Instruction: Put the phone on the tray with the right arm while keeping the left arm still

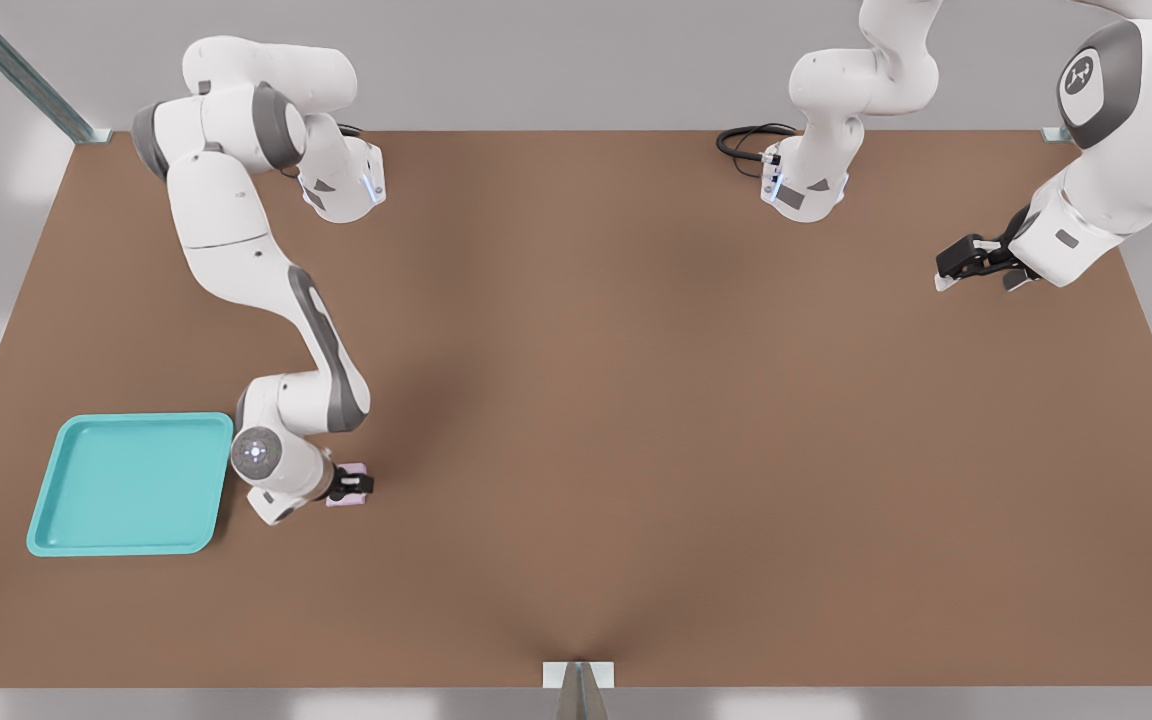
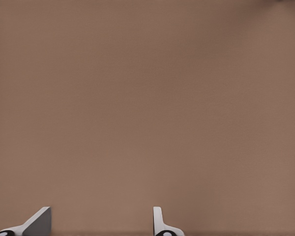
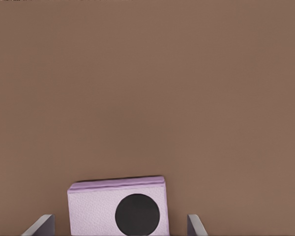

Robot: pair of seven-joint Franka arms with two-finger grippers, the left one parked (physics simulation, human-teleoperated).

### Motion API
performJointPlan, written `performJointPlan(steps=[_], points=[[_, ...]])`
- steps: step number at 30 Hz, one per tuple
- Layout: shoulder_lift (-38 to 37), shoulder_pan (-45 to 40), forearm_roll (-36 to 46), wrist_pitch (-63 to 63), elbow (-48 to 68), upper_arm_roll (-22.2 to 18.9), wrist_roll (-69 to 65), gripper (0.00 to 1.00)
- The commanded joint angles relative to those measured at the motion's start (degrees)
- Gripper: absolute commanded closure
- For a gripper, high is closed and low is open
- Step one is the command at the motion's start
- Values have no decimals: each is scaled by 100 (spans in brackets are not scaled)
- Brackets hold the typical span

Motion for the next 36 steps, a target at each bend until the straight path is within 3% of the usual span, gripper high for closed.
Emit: performJointPlan(steps=[1, 8, 10, 18, 19, 20, 21, 27, 29, 36], points=[[53, 7, 8, 455, -5, 1, 148, 0], [115, 69, -27, 446, -67, 1, 87, 0], [62, 69, -27, 411, -119, 10, 43, 7], [18, 86, -36, 393, -330, 10, -27, 7], [10, 86, -36, 393, -330, 10, -28, 8], [10, 86, -36, 393, -330, 10, -28, 23], [-8, 86, -36, 393, -330, 10, -28, 28], [-87, 69, -36, 332, -330, 10, -80, 35], [-421, 16, -36, -116, -330, 10, -317, 35], [-1353, -1618, -36, -257, -1148, 10, -2910, 35]])
